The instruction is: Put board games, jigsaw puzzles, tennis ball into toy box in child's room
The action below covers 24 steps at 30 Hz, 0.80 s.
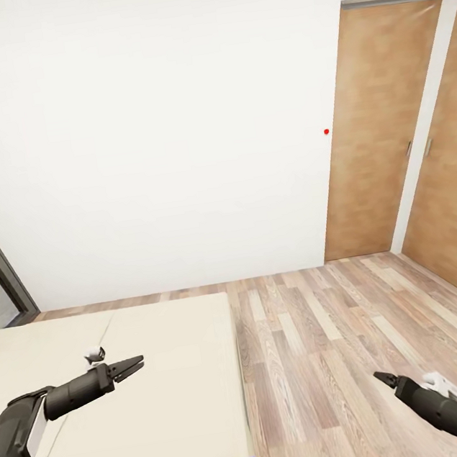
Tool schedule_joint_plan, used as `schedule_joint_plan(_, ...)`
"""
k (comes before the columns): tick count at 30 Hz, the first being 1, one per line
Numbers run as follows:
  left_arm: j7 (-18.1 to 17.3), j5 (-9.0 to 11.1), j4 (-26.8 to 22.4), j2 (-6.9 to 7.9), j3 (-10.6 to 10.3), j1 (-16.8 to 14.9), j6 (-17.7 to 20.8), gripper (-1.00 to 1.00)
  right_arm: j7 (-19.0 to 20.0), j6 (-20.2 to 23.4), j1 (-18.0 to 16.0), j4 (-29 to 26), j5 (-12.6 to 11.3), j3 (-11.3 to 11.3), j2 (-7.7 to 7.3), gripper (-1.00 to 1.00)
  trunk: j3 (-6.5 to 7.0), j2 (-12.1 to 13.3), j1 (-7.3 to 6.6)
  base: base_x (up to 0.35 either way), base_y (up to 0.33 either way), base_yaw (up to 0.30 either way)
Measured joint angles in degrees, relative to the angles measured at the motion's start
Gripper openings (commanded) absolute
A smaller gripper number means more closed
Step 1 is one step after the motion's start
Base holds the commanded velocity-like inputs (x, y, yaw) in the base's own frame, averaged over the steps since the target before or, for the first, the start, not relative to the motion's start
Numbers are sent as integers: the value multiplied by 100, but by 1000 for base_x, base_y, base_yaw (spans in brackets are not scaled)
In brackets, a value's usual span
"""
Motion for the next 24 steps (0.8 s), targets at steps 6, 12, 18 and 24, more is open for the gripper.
schedule_joint_plan(6,224,-2,0,-12,3,0,-8,100,-57,5,-3,22,-53,-29,-23,100,0,0,0,0,0,0)
schedule_joint_plan(12,334,-4,0,-22,0,0,-11,100,-57,-33,-1,0,-32,0,44,100,0,0,0,0,0,0)
schedule_joint_plan(18,379,-7,-6,-13,-10,0,-9,100,-50,-42,-1,-24,-2,2,67,100,0,0,0,0,0,0)
schedule_joint_plan(24,674,-18,-39,17,-5,0,46,100,-47,-41,-1,-26,-5,6,70,100,0,0,0,0,0,0)
